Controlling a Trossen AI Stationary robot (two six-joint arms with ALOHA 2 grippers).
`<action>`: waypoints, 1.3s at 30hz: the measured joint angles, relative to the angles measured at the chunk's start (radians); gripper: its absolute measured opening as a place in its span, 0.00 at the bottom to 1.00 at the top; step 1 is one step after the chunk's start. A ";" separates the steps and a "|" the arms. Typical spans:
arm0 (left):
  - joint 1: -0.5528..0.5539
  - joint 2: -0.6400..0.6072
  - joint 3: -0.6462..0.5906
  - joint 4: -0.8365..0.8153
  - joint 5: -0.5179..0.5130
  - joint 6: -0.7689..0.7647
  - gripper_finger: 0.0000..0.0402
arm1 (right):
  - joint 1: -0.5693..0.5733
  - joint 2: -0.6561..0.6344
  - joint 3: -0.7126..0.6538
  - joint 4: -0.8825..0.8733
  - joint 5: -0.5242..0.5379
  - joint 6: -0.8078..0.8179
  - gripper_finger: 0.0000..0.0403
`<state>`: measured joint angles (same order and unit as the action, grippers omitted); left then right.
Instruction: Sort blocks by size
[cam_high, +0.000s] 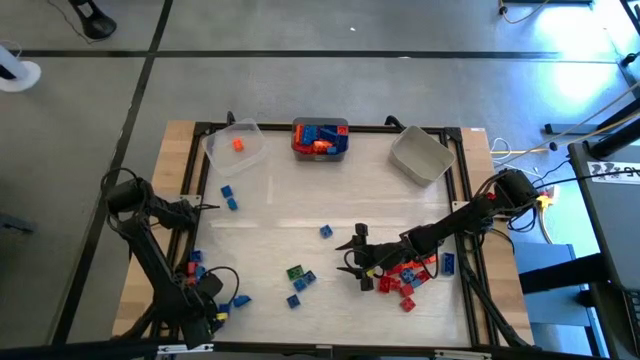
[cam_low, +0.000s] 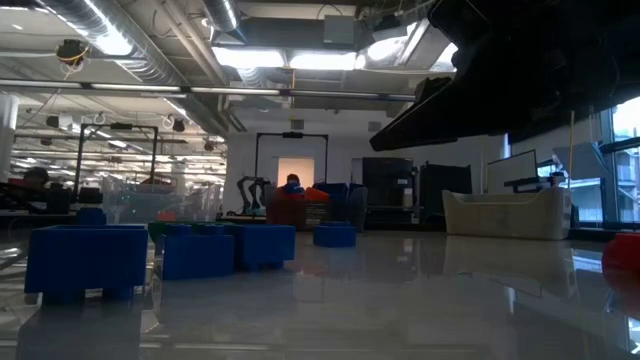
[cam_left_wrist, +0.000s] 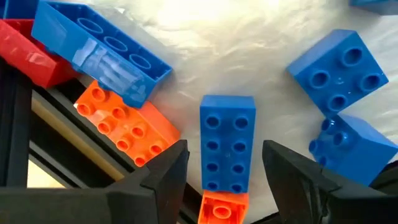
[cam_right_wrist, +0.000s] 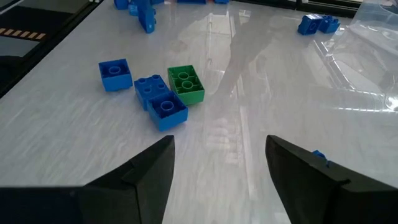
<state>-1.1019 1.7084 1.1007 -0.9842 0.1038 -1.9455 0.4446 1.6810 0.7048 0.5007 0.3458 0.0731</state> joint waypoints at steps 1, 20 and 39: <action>0.000 0.000 0.000 -0.001 -0.001 -0.003 0.49 | 0.000 0.000 0.000 0.000 0.000 0.000 0.62; -0.011 0.003 -0.144 0.268 0.011 -0.012 0.49 | 0.000 0.000 0.000 0.007 -0.026 0.000 0.62; 0.051 -0.008 -0.128 0.225 0.030 0.196 0.31 | 0.000 0.000 0.000 0.007 -0.026 0.000 0.62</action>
<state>-1.0513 1.7008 0.9731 -0.7590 0.1342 -1.7494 0.4446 1.6810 0.7048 0.5076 0.3195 0.0731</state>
